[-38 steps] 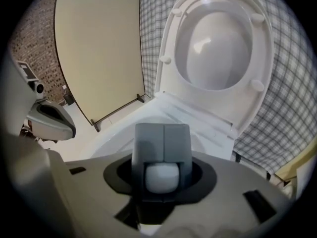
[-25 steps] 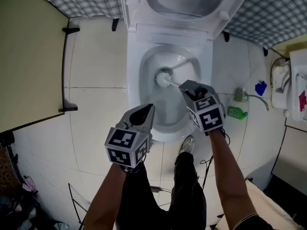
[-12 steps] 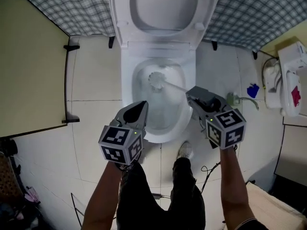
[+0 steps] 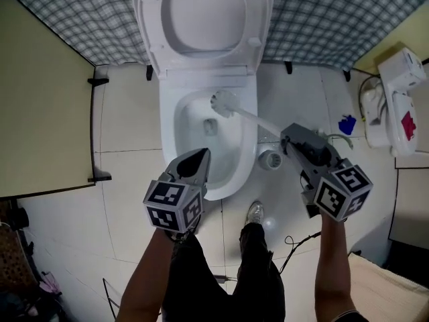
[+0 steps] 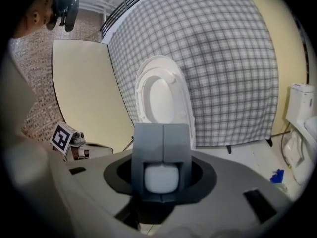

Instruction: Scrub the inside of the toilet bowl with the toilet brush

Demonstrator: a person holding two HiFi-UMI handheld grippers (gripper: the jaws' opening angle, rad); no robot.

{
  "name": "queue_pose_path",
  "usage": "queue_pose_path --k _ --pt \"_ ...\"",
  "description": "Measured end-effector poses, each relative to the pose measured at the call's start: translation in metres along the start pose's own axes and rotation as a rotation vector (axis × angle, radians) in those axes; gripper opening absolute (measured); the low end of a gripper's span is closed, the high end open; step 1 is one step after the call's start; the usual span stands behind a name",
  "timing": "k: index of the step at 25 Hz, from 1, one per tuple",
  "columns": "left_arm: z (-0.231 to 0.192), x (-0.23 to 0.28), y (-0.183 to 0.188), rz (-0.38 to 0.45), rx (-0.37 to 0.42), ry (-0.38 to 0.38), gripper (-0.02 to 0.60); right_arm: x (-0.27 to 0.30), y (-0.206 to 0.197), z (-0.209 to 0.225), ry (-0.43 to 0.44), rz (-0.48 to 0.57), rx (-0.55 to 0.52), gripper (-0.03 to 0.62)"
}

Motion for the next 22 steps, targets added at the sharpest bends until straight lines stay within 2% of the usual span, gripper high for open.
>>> queue_pose_path --k 7,13,17,22 --pt "0.045 0.034 -0.006 -0.079 0.071 -0.076 0.008 -0.055 -0.028 0.044 -0.126 0.037 0.088 0.175" --pt "0.087 0.067 -0.022 -0.134 0.11 -0.144 0.008 -0.085 -0.081 0.092 -0.208 0.004 0.202 0.175" --pt "0.103 0.083 -0.041 -0.187 0.121 -0.162 0.008 -0.086 -0.129 0.115 -0.266 -0.077 0.242 0.175" --pt "0.114 0.103 -0.065 -0.245 0.131 -0.165 0.008 -0.06 -0.19 0.138 -0.327 -0.244 0.191 0.175"
Point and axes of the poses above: the fingertips, and each gripper's own axes: x forward along the fingers, z to its right, y out of its top, the point moved 6 cm from there along -x, backward along the fingers, and after that the axes turned 7 degrees about -z, right-handed, at the moved point
